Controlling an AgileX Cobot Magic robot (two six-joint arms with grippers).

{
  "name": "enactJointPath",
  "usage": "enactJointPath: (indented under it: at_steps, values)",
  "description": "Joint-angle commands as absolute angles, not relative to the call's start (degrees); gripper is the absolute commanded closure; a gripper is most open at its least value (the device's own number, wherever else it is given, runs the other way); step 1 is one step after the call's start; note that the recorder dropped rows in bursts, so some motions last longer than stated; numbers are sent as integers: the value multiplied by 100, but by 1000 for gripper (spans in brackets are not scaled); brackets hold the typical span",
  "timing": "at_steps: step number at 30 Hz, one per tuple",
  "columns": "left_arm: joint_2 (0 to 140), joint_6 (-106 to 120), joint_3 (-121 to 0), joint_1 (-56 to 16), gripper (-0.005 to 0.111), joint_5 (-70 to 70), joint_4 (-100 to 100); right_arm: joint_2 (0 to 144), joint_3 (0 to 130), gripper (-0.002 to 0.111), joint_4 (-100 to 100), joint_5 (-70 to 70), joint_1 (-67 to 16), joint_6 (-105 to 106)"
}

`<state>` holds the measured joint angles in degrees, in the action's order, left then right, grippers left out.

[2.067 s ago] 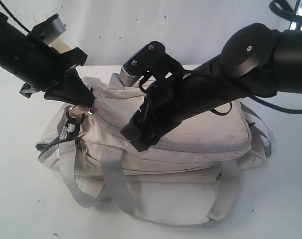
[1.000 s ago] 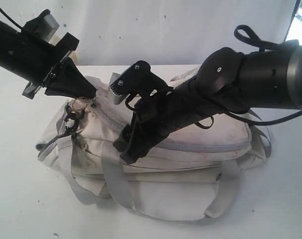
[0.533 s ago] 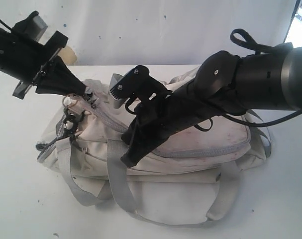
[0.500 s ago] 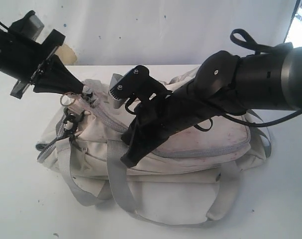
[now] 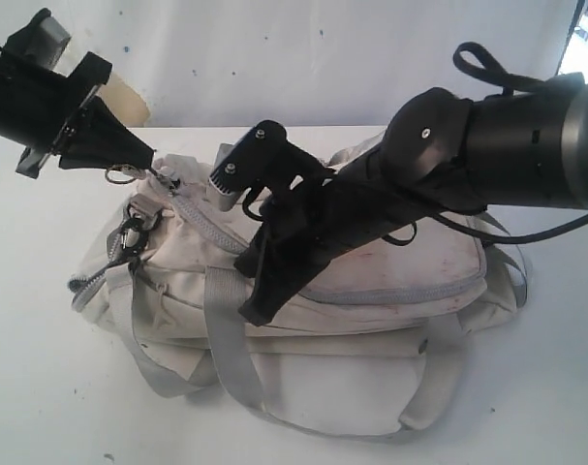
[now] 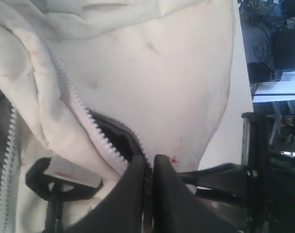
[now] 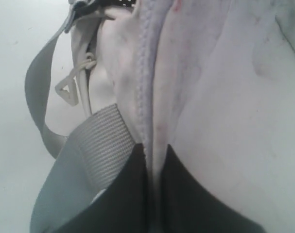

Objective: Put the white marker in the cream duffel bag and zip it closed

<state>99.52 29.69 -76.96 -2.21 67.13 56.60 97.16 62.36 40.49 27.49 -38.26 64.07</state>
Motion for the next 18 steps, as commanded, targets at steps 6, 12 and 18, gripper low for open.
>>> enactJointPath:
  at_steps: [6,12,18]
  values:
    - [9892,3324,-7747,-122,107,4983,5607,9376,6144,108,2950,3631,-3828,6361]
    - [9892,3819,-7747,-122,107,4295,5627,9376,6077,108,2948,3619,-3828,6121]
    - [9902,4291,-7747,-122,107,3539,5533,9376,6056,108,2799,3596,-3828,5607]
